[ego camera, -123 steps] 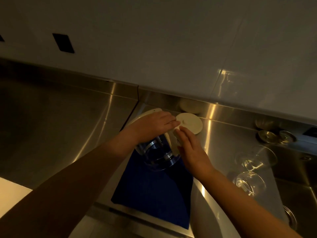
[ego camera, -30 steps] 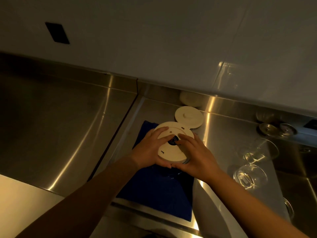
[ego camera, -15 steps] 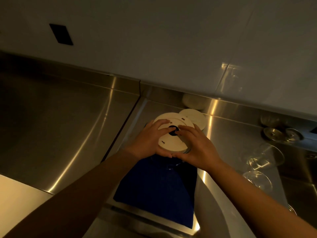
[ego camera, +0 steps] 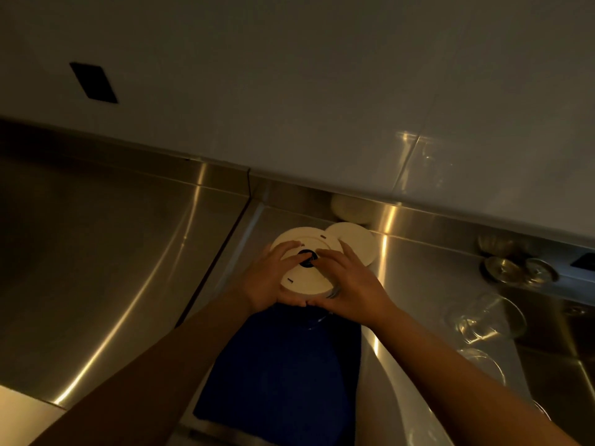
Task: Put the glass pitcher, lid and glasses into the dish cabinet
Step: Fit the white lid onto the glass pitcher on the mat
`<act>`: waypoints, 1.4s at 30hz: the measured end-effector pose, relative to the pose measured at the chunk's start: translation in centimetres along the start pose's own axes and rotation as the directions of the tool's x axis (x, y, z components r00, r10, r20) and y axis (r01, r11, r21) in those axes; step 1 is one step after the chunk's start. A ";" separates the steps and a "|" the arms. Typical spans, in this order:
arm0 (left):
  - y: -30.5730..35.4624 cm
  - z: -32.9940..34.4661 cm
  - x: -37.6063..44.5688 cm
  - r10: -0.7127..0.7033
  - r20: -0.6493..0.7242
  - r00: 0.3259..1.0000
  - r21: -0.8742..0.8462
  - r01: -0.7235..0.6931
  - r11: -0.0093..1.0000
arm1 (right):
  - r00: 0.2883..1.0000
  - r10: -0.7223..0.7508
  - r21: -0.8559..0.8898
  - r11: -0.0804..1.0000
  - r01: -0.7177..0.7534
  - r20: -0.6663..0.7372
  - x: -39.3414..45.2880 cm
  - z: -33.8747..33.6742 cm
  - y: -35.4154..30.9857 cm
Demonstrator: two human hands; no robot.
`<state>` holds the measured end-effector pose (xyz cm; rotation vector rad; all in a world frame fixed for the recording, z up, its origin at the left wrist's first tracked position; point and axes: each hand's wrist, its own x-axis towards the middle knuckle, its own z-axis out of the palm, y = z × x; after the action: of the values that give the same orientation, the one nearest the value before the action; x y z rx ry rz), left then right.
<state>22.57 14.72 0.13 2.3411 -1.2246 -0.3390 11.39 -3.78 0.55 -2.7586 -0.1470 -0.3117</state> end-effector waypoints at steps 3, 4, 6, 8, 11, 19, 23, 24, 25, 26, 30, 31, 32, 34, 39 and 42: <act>-0.1 0.4 0.0 -0.015 -0.003 1.000 0.013 0.015 1.000 | 1.000 0.010 -0.010 1.000 -0.010 -0.003 -0.1 0.7 0.5; -0.1 0.4 0.0 -0.019 0.002 1.000 0.012 0.019 1.000 | 1.000 0.011 -0.018 1.000 -0.011 -0.003 -0.1 1.0 0.6; 0.0 0.4 -0.1 -0.019 0.012 1.000 0.015 0.019 1.000 | 1.000 0.003 -0.030 1.000 -0.004 -0.007 -0.2 1.1 0.6; 0.1 0.3 -0.1 -0.013 0.006 1.000 0.018 0.013 1.000 | 1.000 0.022 -0.027 0.999 -0.022 -0.004 -0.3 1.0 0.5; 0.2 0.3 -0.3 -0.019 0.013 1.000 0.041 0.019 0.999 | 0.999 0.054 -0.034 0.998 -0.054 0.000 -0.7 1.1 0.3; 3.0 1.5 -1.0 -0.052 -0.051 0.997 0.332 0.066 0.941 | 0.996 0.091 -0.059 0.994 -0.093 -0.023 -3.4 1.4 -0.6; 4.1 3.0 -1.0 -0.073 -0.157 0.985 0.332 0.122 0.935 | 0.997 0.083 -0.022 0.996 -0.083 -0.001 -5.4 0.6 -0.7; 4.6 3.4 -1.0 -0.072 -0.183 0.981 0.335 0.131 0.933 | 0.996 0.089 -0.006 0.996 -0.089 -0.005 -6.2 0.4 -0.7; 5.1 3.8 -1.1 -0.060 -0.203 0.977 0.345 0.129 0.930 | 0.995 0.097 0.007 0.995 -0.096 -0.013 -6.9 0.2 -0.5; 5.8 4.3 -1.1 -0.038 -0.221 0.975 0.355 0.117 0.928 | 0.994 0.108 0.011 0.994 -0.107 -0.020 -7.7 0.1 -0.1; 8.7 6.4 -0.8 -0.021 -0.239 0.971 0.379 0.113 0.919 | 0.987 0.161 0.005 0.987 -0.161 -0.013 -11.4 -0.4 1.7; 9.5 6.9 -0.5 -0.034 -0.253 0.967 0.377 0.131 0.917 | 0.984 0.177 0.003 0.984 -0.177 -0.015 -12.4 -0.6 2.2; 10.3 7.3 -0.3 -0.053 -0.269 0.962 0.380 0.156 0.912 | 0.981 0.192 -0.005 0.981 -0.192 -0.016 -13.4 -0.9 2.7; 12.1 8.0 0.2 -0.101 -0.278 0.955 0.377 0.205 0.903 | 0.977 0.213 -0.025 0.977 -0.214 -0.028 -15.3 -1.5 3.8; 17.2 10.0 1.8 -0.039 -0.165 0.985 0.367 0.098 0.925 | 0.967 0.254 -0.074 0.964 -0.256 -0.030 -18.8 -3.4 7.5; 21.1 11.8 3.3 0.036 -0.130 0.991 0.386 0.017 0.922 | 0.961 0.272 -0.074 0.959 -0.274 -0.040 -20.4 -5.1 9.7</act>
<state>4.60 -1.77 0.86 2.6341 -1.3328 0.0764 -8.01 -15.88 -2.85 -2.8030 0.2588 -0.2884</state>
